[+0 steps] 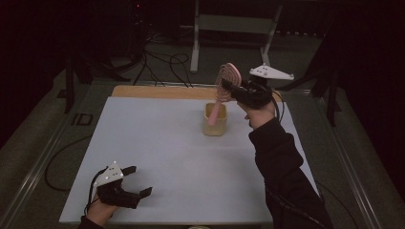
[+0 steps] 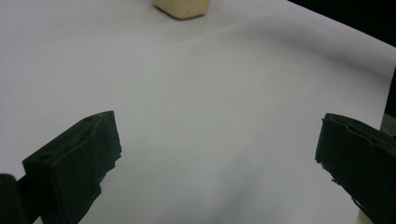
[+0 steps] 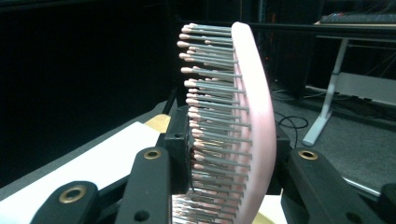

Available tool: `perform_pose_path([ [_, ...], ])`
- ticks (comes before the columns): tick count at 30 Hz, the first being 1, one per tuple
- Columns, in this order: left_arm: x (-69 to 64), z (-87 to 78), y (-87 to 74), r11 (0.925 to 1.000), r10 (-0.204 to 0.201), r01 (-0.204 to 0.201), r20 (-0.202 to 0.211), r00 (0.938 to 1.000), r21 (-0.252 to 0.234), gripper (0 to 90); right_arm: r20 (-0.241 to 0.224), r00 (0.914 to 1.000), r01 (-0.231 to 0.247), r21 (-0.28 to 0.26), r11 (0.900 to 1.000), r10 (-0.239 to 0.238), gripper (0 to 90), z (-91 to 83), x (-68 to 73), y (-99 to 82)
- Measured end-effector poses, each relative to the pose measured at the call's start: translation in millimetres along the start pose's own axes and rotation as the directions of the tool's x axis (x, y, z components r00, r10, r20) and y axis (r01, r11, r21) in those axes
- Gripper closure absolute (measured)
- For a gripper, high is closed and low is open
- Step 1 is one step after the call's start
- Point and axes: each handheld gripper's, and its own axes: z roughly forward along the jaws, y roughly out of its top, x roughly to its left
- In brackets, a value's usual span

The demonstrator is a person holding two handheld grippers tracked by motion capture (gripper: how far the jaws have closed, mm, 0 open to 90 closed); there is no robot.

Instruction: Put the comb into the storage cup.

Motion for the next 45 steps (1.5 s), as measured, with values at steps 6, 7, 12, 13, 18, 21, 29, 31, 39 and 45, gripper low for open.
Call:
perform_pose_path([
  [6,0.4,0.2,-0.2,1.0000,-0.004,0.004,0.001,1.0000,0.000,0.4,0.031,0.9995,0.000,-0.013,0.9999,0.000,65.0,1.1,-8.1,6.6],
  [7,0.1,0.3,-0.2,1.0000,-0.004,0.004,0.003,1.0000,0.000,0.4,0.034,0.9994,0.002,-0.018,0.9998,-0.002,65.1,1.3,-9.3,7.4],
  [12,0.0,-0.3,0.1,1.0000,0.002,-0.002,0.002,1.0000,-0.002,0.4,0.059,0.9982,0.012,-0.030,0.9995,-0.010,65.1,3.2,-14.2,12.6],
  [13,-0.1,-0.4,0.2,1.0000,0.002,-0.002,0.001,1.0000,-0.003,0.4,0.066,0.9978,0.010,-0.037,0.9993,-0.008,65.1,4.3,-16.6,14.1],
  [18,-0.3,-0.6,0.4,1.0000,0.005,-0.005,0.000,1.0000,-0.001,0.5,0.094,0.9956,0.007,-0.059,0.9982,-0.002,65.1,5.5,-21.9,16.5],
  [21,0.1,-0.8,0.2,1.0000,0.004,-0.004,0.002,1.0000,0.000,0.4,0.092,0.9957,0.011,-0.081,0.9967,-0.004,65.0,7.7,-25.1,16.0],
  [29,-0.8,-0.8,0.1,0.9999,0.013,-0.013,0.002,0.9999,-0.006,0.5,0.144,0.9893,0.039,-0.124,0.9915,-0.021,65.1,18.1,-28.4,10.2],
  [31,-0.9,-0.7,0.1,0.9999,0.014,-0.014,0.004,0.9999,-0.006,0.5,0.150,0.9885,0.040,-0.138,0.9897,-0.019,65.1,19.8,-29.4,8.2],
  [39,-0.8,-1.2,0.4,0.9998,0.018,-0.018,0.004,0.9998,-0.008,0.5,0.171,0.9851,0.040,-0.135,0.9901,-0.016,65.2,29.9,-30.1,-0.6],
  [45,-0.8,-1.6,0.2,0.9998,0.018,-0.018,0.004,0.9998,-0.007,0.5,0.170,0.9855,0.015,-0.118,0.9929,0.005,65.2,38.4,-31.1,-10.8],
])
